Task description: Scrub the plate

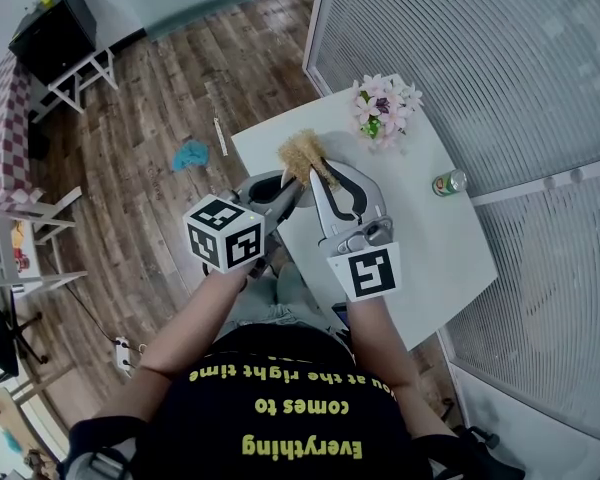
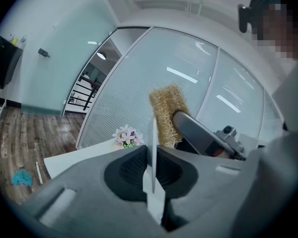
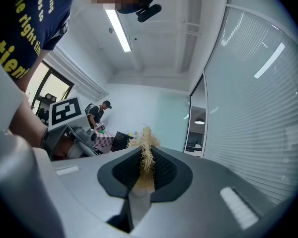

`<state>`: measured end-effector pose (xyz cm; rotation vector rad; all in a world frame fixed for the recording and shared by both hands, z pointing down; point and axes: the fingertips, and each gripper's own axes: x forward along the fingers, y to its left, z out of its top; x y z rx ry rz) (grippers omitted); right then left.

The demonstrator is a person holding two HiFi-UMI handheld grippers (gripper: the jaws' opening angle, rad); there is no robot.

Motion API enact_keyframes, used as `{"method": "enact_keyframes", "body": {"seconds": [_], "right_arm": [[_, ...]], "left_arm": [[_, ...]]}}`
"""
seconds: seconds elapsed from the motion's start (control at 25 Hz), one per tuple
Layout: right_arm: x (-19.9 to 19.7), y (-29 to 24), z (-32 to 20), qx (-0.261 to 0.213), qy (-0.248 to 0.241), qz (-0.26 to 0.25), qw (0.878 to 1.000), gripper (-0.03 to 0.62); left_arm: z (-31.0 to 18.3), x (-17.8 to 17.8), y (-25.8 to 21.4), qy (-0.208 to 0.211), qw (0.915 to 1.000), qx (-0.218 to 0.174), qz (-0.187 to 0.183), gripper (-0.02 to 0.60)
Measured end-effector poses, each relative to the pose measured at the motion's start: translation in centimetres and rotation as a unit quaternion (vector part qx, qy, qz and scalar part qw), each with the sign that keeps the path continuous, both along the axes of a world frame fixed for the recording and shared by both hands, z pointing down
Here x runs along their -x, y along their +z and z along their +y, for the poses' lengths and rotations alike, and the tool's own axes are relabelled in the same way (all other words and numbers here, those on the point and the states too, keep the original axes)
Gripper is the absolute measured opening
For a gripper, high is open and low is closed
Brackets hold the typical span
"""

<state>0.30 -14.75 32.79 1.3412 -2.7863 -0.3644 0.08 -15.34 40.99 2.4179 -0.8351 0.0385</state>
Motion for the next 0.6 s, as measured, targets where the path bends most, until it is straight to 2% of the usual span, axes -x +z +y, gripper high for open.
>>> {"method": "enact_keyframes", "body": {"seconds": [0.6], "right_arm": [[-2.3,0.2,-1.3,0.007,0.032,-0.001,0.999,0.035]], "left_arm": [[0.2,-0.3,-0.1,0.008,1.0000,0.000,0.001,0.018]]}}
